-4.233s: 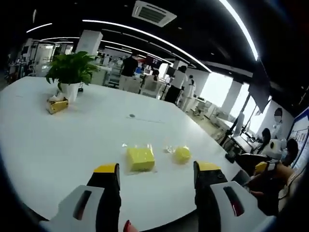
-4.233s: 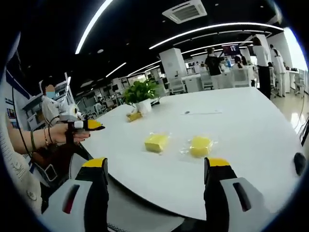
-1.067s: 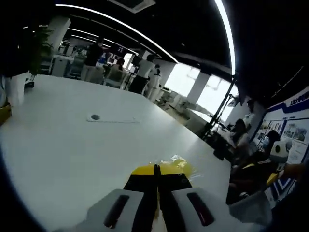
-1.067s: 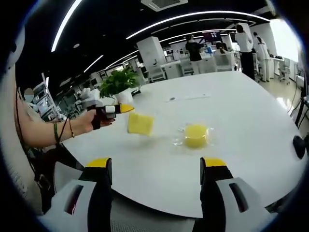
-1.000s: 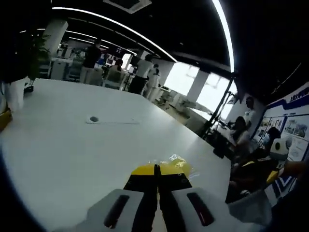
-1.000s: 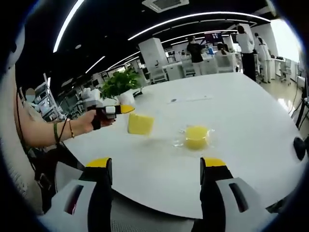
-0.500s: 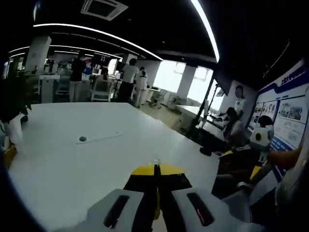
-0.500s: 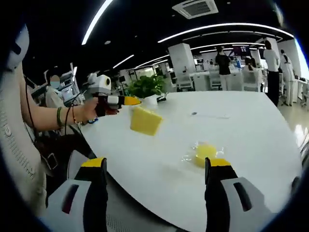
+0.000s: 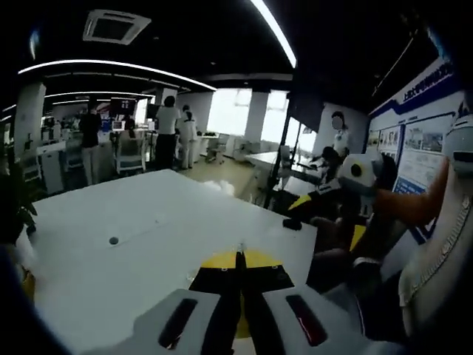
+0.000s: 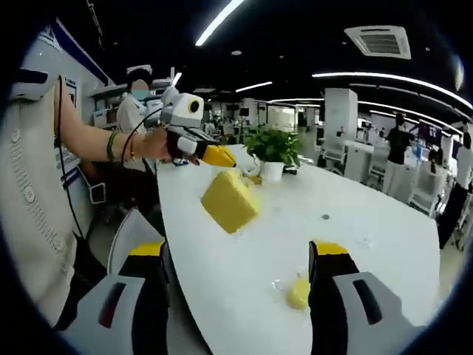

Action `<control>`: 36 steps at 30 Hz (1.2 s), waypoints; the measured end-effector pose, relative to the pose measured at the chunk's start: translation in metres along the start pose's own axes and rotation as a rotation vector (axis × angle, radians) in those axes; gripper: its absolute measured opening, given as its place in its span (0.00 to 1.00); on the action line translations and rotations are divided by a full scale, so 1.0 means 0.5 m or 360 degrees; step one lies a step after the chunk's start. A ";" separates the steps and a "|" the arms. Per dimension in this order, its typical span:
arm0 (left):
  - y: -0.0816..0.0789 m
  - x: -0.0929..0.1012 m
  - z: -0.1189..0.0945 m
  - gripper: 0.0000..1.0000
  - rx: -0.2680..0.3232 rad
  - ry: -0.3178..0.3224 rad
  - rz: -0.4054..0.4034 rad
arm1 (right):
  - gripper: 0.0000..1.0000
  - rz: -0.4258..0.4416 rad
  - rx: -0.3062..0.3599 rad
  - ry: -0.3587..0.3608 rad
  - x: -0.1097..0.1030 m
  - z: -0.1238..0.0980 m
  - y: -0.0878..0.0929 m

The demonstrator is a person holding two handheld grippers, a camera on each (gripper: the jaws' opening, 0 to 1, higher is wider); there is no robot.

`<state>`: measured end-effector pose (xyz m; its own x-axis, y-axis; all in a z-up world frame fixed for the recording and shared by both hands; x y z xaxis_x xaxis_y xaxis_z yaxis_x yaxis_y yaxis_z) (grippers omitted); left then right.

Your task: Compare the silicone blocks by pressing each to a similar depth, holding the contact briefly, and releasing to observe deformation and rebound differences across the visible hardness samples.

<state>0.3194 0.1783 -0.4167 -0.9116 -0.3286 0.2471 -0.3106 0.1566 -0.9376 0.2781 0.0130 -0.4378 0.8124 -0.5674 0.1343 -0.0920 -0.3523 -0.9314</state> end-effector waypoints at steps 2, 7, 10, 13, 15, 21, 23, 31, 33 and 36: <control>0.002 0.004 -0.002 0.00 -0.0054 0.0005 0.0056 | 0.73 -0.0075 -0.0007 -0.0041 0.004 0.015 -0.019; 0.001 0.004 0.002 0.00 -0.0086 0.0042 0.0076 | 0.74 -0.0163 -0.0028 -0.0199 0.000 0.066 -0.050; -0.003 0.023 0.025 0.00 -0.0103 0.0073 0.0092 | 0.73 -0.0293 -0.0118 -0.0317 -0.002 0.115 -0.049; -0.012 0.041 0.046 0.00 -0.0094 0.0113 0.0091 | 0.71 -0.0340 -0.0244 -0.0411 -0.008 0.153 -0.035; -0.018 0.044 0.056 0.00 -0.0089 0.0141 0.0102 | 0.68 -0.0392 -0.0290 -0.0444 -0.009 0.183 -0.029; -0.022 0.050 0.075 0.00 -0.0113 0.0221 0.0143 | 0.63 -0.0398 -0.0373 -0.0539 -0.023 0.245 -0.023; -0.024 0.045 0.073 0.00 -0.0115 0.0237 0.0146 | 0.61 -0.0418 -0.0394 -0.0570 -0.028 0.258 -0.018; -0.032 0.022 0.055 0.00 -0.0097 0.0294 0.0190 | 0.42 -0.0401 -0.0503 -0.0684 -0.045 0.278 -0.002; -0.029 0.017 0.051 0.00 -0.0101 0.0301 0.0201 | 0.39 -0.0406 -0.0501 -0.0687 -0.045 0.278 -0.002; -0.027 0.012 0.044 0.00 -0.0107 0.0314 0.0209 | 0.34 -0.0418 -0.0486 -0.0693 -0.046 0.274 -0.004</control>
Point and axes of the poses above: the point that each gripper's makers call its tool centre point, and the gripper's own axes: z roughly forward along the fingers, x roughly to its right, y roughly out of its underside, the point moved 4 cm from there along -z, roughly backward along the fingers, and after that the axes turned 14 degrees about y, right-handed, at the moved point
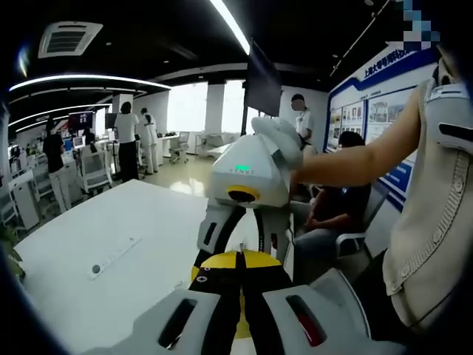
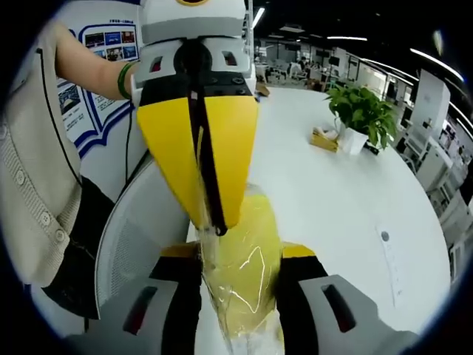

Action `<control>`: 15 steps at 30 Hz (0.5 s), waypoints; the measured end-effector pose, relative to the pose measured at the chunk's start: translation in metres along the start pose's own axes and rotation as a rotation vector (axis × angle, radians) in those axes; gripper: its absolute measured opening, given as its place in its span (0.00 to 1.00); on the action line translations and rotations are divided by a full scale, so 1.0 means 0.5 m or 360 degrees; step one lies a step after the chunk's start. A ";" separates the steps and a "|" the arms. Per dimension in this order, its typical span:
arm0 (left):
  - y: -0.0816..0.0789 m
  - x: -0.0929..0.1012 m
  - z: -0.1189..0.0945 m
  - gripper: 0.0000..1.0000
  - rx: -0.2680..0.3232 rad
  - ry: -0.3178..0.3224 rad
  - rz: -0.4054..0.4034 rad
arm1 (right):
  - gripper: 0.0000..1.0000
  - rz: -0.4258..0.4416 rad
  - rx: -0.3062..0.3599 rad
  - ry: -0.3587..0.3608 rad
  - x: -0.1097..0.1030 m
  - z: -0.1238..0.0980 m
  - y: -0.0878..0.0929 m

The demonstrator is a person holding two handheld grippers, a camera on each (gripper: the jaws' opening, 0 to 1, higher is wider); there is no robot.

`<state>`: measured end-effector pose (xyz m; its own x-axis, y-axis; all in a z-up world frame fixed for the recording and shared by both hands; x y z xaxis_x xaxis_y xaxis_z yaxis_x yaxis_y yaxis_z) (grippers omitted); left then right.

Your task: Compare the silicone blocks by pressing each to a similar depth, holding the contact briefly, and releasing to observe deformation and rebound differences across the visible hardness samples.

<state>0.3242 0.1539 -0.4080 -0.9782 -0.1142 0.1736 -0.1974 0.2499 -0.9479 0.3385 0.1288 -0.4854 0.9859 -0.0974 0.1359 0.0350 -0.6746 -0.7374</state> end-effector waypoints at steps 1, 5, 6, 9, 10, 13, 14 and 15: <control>0.000 -0.004 -0.003 0.00 0.0001 0.0006 0.0001 | 0.32 0.0001 0.0002 0.0004 0.000 -0.001 0.000; -0.001 -0.006 -0.007 0.00 -0.0009 0.0006 0.0026 | 0.26 -0.0091 0.0030 0.0079 0.012 -0.003 -0.005; -0.001 -0.006 -0.007 0.00 -0.0016 0.0004 0.0037 | 0.25 -0.0081 0.0023 0.0068 0.010 -0.004 -0.005; -0.001 -0.005 -0.010 0.00 -0.0025 0.0007 0.0049 | 0.21 -0.0056 -0.0022 0.0042 -0.001 -0.006 -0.005; -0.002 -0.005 -0.010 0.00 -0.0026 0.0007 0.0051 | 0.20 -0.0055 -0.0035 0.0044 -0.002 -0.006 -0.006; -0.002 -0.006 -0.010 0.00 -0.0031 -0.0003 0.0051 | 0.15 -0.0020 -0.0086 0.0034 -0.007 -0.007 -0.005; -0.002 -0.005 -0.009 0.00 -0.0033 -0.0005 0.0052 | 0.14 -0.0029 -0.0086 0.0037 -0.007 -0.007 -0.005; -0.001 -0.003 -0.008 0.00 -0.0035 -0.0004 0.0054 | 0.13 -0.0058 -0.0089 0.0045 -0.008 -0.008 -0.004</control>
Point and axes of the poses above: the point that each gripper's makers call its tool centre point, and the gripper's own axes: z roughly forward along the fingers, x roughly to its right, y roughly out of its underside, the point moved 4 cm from there along -z, roughly backward along the fingers, and after that the axes turned 14 degrees about y, right-handed, at the moved point
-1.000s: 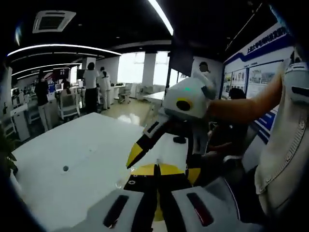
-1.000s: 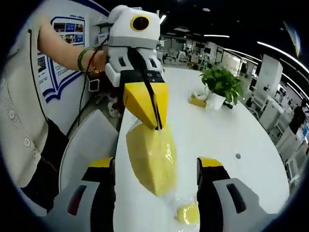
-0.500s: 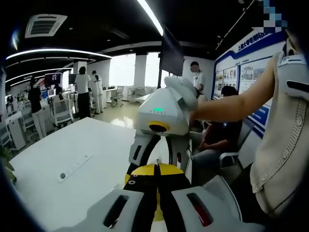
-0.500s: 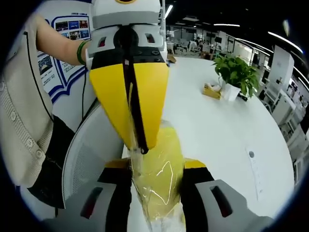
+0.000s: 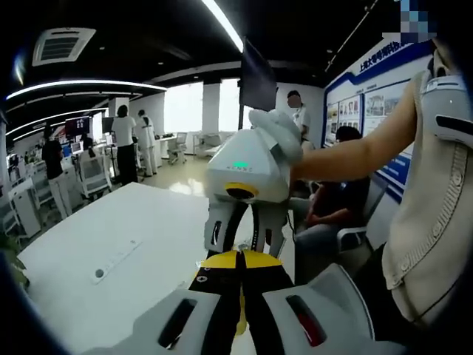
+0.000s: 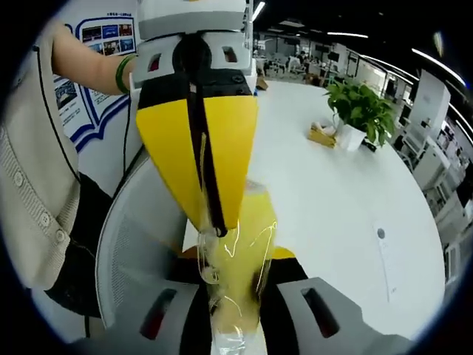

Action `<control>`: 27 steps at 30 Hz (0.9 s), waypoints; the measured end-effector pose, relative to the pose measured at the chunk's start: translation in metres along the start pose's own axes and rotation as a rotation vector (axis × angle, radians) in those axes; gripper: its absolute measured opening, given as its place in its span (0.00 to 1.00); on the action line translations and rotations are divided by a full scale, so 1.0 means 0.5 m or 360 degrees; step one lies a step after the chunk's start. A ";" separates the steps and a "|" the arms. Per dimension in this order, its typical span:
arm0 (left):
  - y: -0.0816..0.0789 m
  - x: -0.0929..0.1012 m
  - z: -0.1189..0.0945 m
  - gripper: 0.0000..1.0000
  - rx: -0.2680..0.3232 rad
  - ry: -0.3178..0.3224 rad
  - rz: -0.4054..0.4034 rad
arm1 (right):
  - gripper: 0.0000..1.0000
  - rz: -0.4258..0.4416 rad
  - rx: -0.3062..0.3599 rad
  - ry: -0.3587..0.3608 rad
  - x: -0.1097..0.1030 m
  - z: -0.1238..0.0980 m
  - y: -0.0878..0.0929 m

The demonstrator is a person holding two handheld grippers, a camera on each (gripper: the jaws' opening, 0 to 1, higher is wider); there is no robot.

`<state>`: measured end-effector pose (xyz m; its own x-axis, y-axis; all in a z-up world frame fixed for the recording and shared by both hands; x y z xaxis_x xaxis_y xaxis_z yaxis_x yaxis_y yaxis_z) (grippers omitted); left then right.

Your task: Compare the silicone blocks by pressing each to a similar depth, holding the contact briefly, and releasing to observe deformation and rebound differences across the visible hardness samples.

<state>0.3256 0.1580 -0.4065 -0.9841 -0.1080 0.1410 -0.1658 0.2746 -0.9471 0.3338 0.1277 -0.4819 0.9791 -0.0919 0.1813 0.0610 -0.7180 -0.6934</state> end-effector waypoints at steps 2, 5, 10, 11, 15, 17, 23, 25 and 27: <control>-0.001 0.002 0.001 0.00 -0.0001 0.0004 -0.0001 | 0.10 -0.0058 0.0004 0.0003 -0.004 -0.003 -0.002; -0.002 0.007 0.001 0.00 -0.0002 0.0006 0.0006 | 0.08 -0.0056 -0.0017 -0.0008 -0.008 -0.005 -0.003; -0.001 0.008 0.003 0.00 0.0001 0.0003 -0.0011 | 0.04 -0.0056 -0.0046 -0.0010 -0.011 -0.005 -0.002; 0.000 0.010 0.003 0.00 -0.0003 0.0003 -0.0009 | 0.04 -0.0078 -0.0045 0.0000 -0.014 -0.005 -0.002; 0.003 0.013 0.003 0.00 -0.0016 0.0001 -0.0004 | 0.03 -0.0077 -0.0070 -0.0039 -0.014 -0.003 0.001; 0.006 0.015 0.003 0.00 -0.0029 -0.0003 -0.0004 | 0.03 -0.0119 -0.0069 -0.0053 -0.017 -0.001 0.003; 0.012 0.022 0.005 0.00 -0.0046 -0.0002 -0.0003 | 0.03 -0.0115 -0.0073 -0.0073 -0.028 0.001 0.007; 0.013 0.023 0.004 0.00 -0.0050 -0.0002 -0.0006 | 0.03 -0.0137 -0.0072 -0.0064 -0.027 0.003 0.007; 0.014 0.020 0.001 0.00 -0.0054 -0.0004 -0.0002 | 0.03 -0.0136 -0.0074 -0.0069 -0.030 0.003 0.007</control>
Point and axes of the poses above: the point that each gripper's makers call its tool centre point, and the gripper's own axes: z roughly forward along the fingers, x roughly to its right, y roughly out of its underside, the point moved 4 cm from there along -z, roughly backward along the fingers, and after that the axes turned 14 degrees about y, right-handed, at the moved point
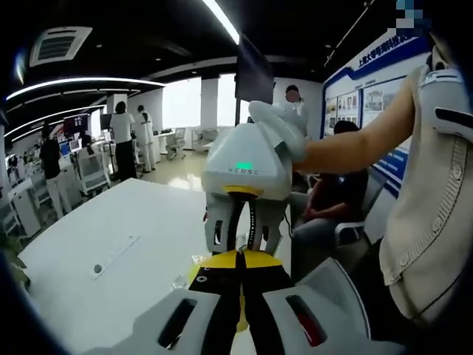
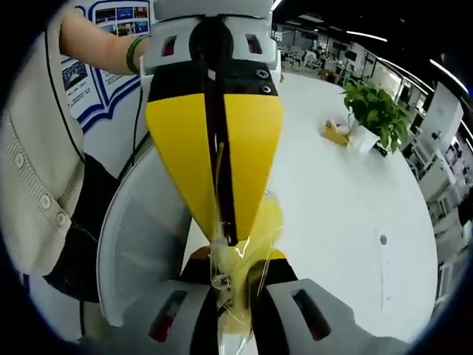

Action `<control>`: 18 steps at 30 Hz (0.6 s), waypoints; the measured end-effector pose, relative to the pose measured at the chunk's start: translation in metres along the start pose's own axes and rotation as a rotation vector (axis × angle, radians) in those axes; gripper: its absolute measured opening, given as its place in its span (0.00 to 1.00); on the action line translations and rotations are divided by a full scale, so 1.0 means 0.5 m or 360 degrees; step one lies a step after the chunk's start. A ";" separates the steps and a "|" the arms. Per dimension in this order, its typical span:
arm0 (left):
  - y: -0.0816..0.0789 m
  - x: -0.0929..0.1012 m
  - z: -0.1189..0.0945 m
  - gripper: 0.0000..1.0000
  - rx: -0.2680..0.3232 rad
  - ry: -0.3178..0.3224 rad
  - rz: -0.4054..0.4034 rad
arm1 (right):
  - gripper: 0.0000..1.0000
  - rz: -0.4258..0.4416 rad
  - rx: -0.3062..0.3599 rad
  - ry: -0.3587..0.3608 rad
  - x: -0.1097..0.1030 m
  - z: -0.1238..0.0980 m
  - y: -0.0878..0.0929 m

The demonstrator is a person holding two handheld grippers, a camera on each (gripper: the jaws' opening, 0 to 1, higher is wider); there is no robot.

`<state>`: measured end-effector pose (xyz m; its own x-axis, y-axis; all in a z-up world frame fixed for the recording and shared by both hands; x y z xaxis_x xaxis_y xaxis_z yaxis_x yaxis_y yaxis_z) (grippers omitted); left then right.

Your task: Compare the silicone blocks by pressing each to a similar depth, holding the contact briefly, and releasing to observe deformation and rebound differences across the visible hardness samples.

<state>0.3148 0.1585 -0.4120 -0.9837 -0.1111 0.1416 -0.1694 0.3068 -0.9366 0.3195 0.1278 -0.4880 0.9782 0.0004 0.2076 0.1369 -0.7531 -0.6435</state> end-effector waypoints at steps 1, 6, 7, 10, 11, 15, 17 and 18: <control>0.001 -0.002 -0.003 0.00 -0.0002 0.0001 0.0000 | 0.03 0.0016 -0.0005 -0.0014 -0.002 0.000 -0.001; 0.002 -0.003 -0.006 0.00 -0.0009 -0.0005 0.0005 | 0.04 0.0019 -0.0008 -0.0020 -0.005 0.002 -0.002; 0.002 -0.002 -0.007 0.00 -0.0010 -0.0005 0.0004 | 0.04 -0.0001 0.0001 -0.0005 -0.003 0.002 -0.003; 0.003 -0.003 -0.008 0.00 -0.0015 -0.0009 0.0009 | 0.04 0.0006 -0.0003 -0.0006 -0.005 0.002 -0.003; 0.003 0.000 -0.006 0.00 -0.0018 -0.0010 0.0010 | 0.04 0.0019 -0.0020 -0.0018 -0.007 0.002 -0.001; 0.002 0.006 -0.001 0.00 -0.0018 -0.0011 0.0015 | 0.04 0.0020 -0.0014 -0.0019 -0.008 0.000 0.000; 0.001 0.009 0.002 0.00 -0.0023 -0.0009 0.0017 | 0.05 0.0010 -0.0006 -0.0015 -0.009 -0.001 0.000; 0.000 0.011 0.003 0.00 -0.0026 -0.0008 0.0019 | 0.05 0.0012 -0.0005 -0.0016 -0.009 -0.001 0.000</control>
<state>0.3095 0.1563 -0.4117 -0.9853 -0.1124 0.1286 -0.1586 0.3237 -0.9328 0.3149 0.1274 -0.4885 0.9807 0.0011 0.1955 0.1290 -0.7550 -0.6429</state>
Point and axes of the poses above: the point that each gripper's makers call its tool centre point, and the gripper's own axes: z roughly forward along the fingers, x roughly to its right, y roughly out of its underside, the point moved 4 cm from there along -z, roughly backward along the fingers, and after that the axes turned 14 degrees about y, right-handed, at the moved point
